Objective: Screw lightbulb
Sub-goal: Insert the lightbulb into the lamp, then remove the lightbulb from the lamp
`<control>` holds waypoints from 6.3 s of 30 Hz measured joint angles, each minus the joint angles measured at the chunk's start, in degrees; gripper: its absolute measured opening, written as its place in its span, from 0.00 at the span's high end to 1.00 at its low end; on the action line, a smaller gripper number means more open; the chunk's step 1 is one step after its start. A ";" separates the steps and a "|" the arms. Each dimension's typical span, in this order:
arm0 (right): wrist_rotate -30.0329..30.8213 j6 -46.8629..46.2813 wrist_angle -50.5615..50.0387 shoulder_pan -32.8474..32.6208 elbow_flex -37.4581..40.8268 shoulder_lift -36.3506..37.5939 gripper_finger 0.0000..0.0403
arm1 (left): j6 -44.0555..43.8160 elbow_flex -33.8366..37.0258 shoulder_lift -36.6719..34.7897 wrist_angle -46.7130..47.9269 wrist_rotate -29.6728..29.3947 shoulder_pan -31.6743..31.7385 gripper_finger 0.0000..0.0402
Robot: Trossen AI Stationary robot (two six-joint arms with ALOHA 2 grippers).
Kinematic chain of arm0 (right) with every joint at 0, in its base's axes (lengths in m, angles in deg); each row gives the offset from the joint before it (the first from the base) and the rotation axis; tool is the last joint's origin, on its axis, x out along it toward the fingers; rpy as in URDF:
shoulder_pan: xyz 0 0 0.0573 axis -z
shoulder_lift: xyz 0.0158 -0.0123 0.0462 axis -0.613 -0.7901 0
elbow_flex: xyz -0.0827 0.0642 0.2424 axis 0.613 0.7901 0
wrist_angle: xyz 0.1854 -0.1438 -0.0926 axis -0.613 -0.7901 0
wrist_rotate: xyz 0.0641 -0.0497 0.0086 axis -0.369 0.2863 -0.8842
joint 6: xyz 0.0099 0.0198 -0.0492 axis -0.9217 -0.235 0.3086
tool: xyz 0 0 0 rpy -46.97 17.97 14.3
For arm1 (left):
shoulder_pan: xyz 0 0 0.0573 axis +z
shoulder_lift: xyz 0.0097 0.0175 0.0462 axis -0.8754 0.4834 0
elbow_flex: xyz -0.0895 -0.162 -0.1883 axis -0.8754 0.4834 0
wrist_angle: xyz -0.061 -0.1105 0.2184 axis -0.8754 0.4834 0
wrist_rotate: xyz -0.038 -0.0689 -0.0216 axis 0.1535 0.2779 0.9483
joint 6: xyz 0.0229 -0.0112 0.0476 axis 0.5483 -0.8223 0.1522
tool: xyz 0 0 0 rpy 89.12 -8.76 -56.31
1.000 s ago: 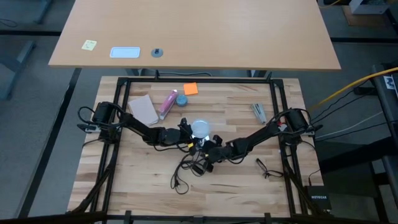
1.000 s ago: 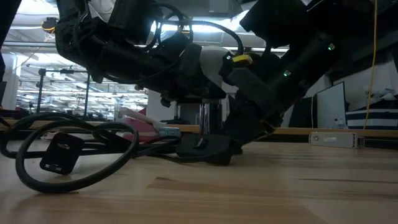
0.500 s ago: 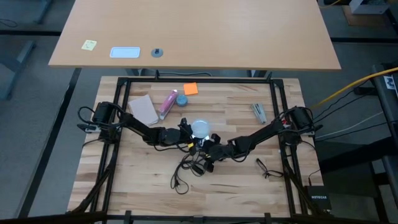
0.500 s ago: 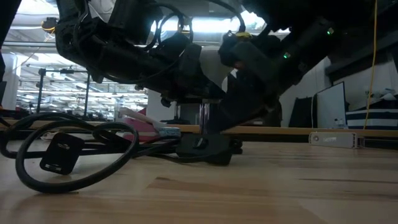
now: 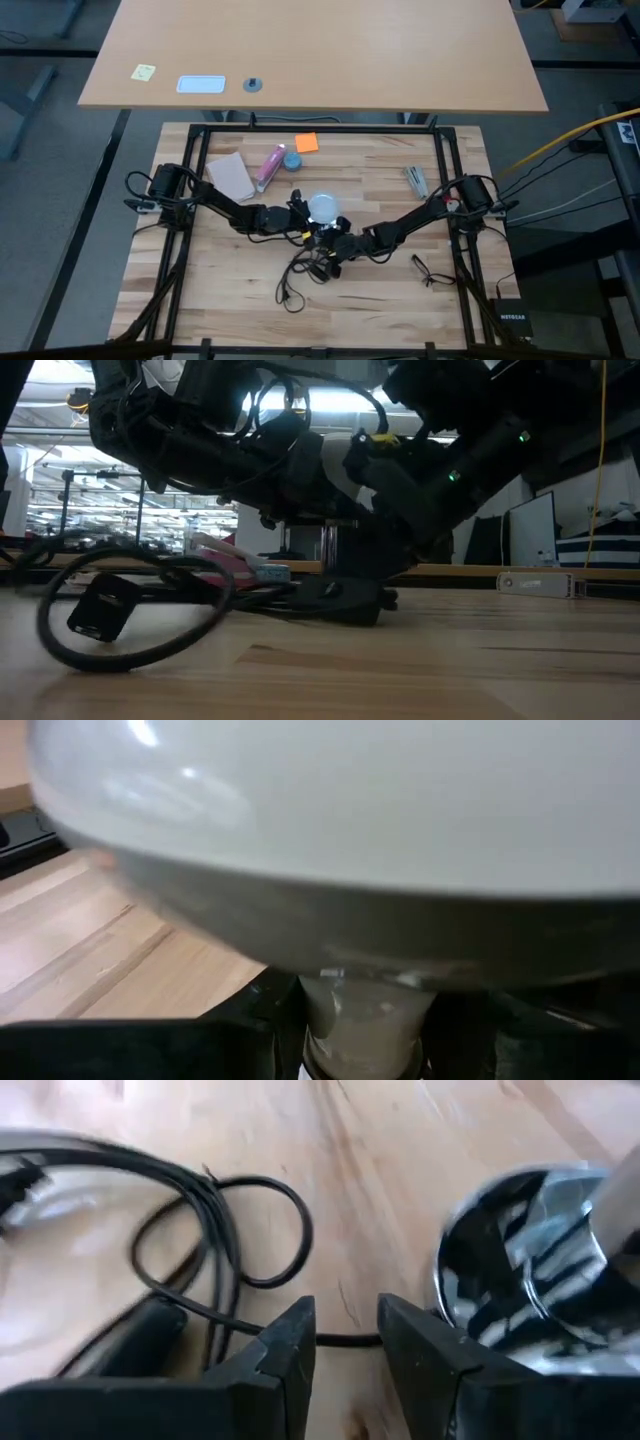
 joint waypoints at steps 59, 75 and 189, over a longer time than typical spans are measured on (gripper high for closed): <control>16.17 15.50 -21.60 19.36 0.15 4.57 0.70 | 1.78 0.04 0.02 -0.65 -0.52 6.75 0.65; 20.07 26.49 -21.35 21.07 0.22 4.57 0.70 | 0.02 0.08 0.02 -0.58 -0.57 6.99 0.65; 31.40 27.80 -32.09 7.46 0.07 13.46 0.70 | -13.55 0.01 -0.78 17.24 -33.35 -7.27 0.41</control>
